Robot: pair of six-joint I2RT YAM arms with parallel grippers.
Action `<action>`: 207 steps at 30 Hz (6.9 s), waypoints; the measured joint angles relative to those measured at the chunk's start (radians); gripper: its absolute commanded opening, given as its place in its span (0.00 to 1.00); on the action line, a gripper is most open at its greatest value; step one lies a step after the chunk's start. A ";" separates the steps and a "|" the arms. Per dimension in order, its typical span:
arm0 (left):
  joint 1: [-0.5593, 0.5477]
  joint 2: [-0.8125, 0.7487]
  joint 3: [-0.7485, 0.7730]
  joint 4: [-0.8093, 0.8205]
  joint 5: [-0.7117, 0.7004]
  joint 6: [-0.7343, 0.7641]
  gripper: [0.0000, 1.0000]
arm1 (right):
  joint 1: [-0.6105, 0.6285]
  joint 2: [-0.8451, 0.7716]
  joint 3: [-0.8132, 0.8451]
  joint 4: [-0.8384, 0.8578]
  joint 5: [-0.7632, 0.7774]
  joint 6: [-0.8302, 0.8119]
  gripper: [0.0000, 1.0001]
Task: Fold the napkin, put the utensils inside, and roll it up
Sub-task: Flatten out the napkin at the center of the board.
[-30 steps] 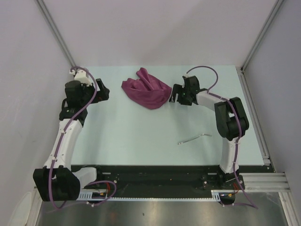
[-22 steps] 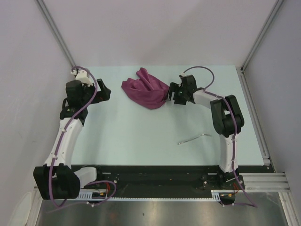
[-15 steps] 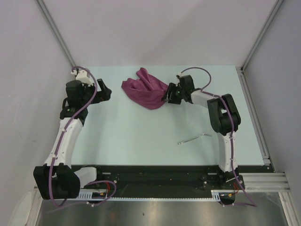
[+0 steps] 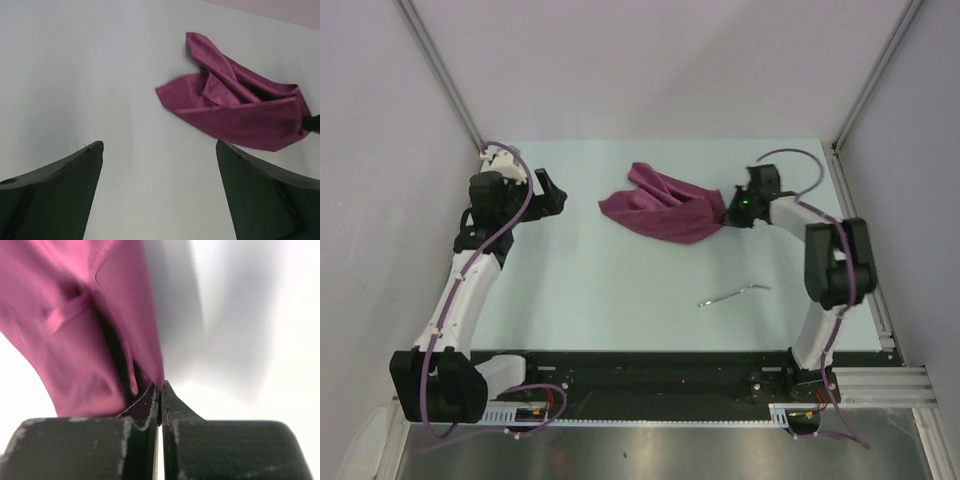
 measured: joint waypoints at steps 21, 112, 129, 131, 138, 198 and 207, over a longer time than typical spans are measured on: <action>-0.107 0.143 0.177 -0.056 0.085 -0.033 0.95 | 0.335 -0.029 0.303 -0.132 0.249 -0.219 0.56; -0.468 0.877 0.284 0.246 0.214 -0.359 0.75 | 0.490 -0.834 -0.235 -0.511 0.438 -0.217 0.00; -0.468 1.007 0.368 0.435 0.227 -0.539 0.35 | 0.466 -0.834 -0.258 -0.493 0.414 -0.212 0.00; -0.468 1.032 0.399 0.439 0.221 -0.543 0.06 | 0.466 -0.834 -0.258 -0.490 0.412 -0.212 0.00; -0.461 0.991 0.340 0.439 0.157 -0.511 0.00 | 0.467 -0.824 -0.258 -0.462 0.403 -0.212 0.00; -0.363 0.896 0.425 -0.120 -0.262 0.081 0.47 | 0.520 -0.682 -0.309 -0.296 0.298 -0.211 0.00; -0.363 0.930 0.469 -0.119 -0.285 0.094 0.33 | 0.520 -0.682 -0.309 -0.295 0.298 -0.210 0.00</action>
